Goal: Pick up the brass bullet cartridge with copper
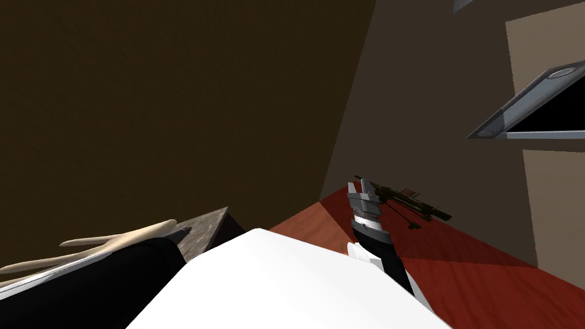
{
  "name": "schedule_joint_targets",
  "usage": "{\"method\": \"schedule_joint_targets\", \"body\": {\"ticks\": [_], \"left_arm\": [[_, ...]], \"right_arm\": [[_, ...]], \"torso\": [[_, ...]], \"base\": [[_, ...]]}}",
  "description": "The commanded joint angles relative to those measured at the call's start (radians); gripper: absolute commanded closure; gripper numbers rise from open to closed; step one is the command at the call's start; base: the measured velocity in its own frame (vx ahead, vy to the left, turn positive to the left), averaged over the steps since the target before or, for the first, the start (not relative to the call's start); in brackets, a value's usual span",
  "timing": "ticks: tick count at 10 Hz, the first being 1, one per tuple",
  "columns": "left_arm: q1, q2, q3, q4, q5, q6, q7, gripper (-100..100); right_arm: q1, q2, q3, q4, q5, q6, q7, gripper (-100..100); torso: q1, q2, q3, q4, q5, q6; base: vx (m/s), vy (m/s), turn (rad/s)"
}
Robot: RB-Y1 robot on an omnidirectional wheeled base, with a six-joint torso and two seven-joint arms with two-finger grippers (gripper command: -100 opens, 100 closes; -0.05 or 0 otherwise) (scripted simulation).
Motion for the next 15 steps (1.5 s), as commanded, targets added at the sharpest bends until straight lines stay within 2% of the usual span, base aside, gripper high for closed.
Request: {"method": "schedule_joint_targets", "body": {"ticks": [1,6,8,9,10,15], "left_arm": [[0.007,0.0,0.006,-0.033,-0.003,0.008,-0.002,100],[0.065,0.015,0.046,-0.175,-0.062,0.04,-0.036,100],[0.065,0.015,0.046,-0.208,-0.062,0.04,-0.036,100],[0.084,0.02,0.059,-0.248,-0.082,0.051,-0.047,100],[0.084,0.02,0.059,-0.266,-0.082,0.051,-0.047,100],[0.142,0.035,0.1,-0.41,-0.141,0.083,-0.081,100]], "right_arm": [[0.0,0.0,0.0,0.0,0.0,0.0,0.0,0],[0.0,0.0,0.0,0.0,0.0,0.0,0.0,0],[0.0,0.0,0.0,0.0,0.0,0.0,0.0,0],[0.0,0.0,0.0,0.0,0.0,0.0,0.0,0],[0.0,0.0,0.0,0.0,0.0,0.0,0.0,0],[0.0,0.0,0.0,0.0,0.0,0.0,0.0,0]], "torso": [[0.0,0.0,0.0,0.0,0.0,0.0],[-0.006,0.0,0.0,0.0,-0.001,0.002],[-0.004,0.0,0.0,0.0,-0.001,0.002],[-0.006,0.002,0.001,0.001,-0.001,0.004],[-0.007,0.001,0.001,0.001,-0.001,0.001],[-0.006,-0.001,0.0,0.0,-0.001,0.003]], "base": [[0.039,0.047,0.077],[0.099,0.042,0.264],[0.069,0.035,0.109],[0.078,0.019,0.214],[0.09,0.017,0.261],[0.12,0.03,0.272]]}}
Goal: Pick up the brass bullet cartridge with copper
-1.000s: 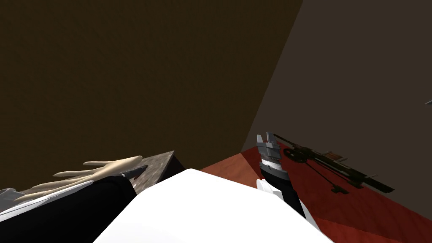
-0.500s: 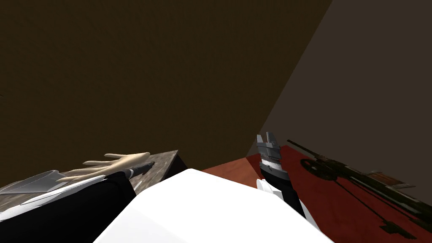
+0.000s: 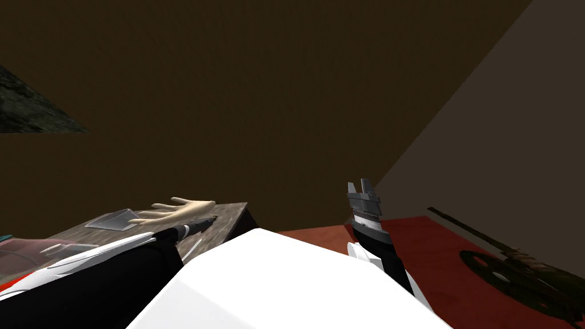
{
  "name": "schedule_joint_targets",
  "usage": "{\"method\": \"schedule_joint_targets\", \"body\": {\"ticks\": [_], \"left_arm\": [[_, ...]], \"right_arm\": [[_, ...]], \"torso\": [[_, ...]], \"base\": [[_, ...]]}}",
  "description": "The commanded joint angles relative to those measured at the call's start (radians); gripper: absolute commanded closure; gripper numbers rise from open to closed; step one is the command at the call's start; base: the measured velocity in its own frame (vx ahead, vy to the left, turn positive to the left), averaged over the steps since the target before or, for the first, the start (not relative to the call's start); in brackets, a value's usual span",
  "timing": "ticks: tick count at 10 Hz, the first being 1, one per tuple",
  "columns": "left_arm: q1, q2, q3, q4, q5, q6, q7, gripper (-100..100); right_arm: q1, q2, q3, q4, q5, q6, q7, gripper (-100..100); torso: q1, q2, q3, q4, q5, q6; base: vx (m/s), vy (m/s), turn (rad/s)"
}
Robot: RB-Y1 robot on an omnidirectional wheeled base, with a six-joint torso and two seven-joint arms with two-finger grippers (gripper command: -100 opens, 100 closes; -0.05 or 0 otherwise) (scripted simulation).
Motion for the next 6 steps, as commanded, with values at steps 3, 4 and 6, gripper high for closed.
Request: {"method": "schedule_joint_targets", "body": {"ticks": [3,4,6], "left_arm": [[0.038,0.008,0.026,-0.112,-0.029,0.018,-0.018,100],[0.038,0.008,0.026,-0.112,-0.029,0.018,-0.018,100],[0.031,0.005,0.021,-0.101,-0.029,0.015,-0.019,0]], "right_arm": [[0.0,0.0,0.0,0.0,0.0,0.0,0.0,0],[0.0,0.0,0.0,0.0,0.0,0.0,0.0,0],[0.0,0.0,0.0,0.0,0.0,0.0,0.0,0]], "torso": [[-0.001,0.0,0.0,0.0,0.0,0.0],[-0.001,0.001,0.0,0.0,0.0,0.002],[0.0,0.006,0.003,0.001,0.0,0.002]], "base": [[0.115,0.012,0.238],[0.038,0.004,-0.007],[0.008,0.001,-0.009]]}}
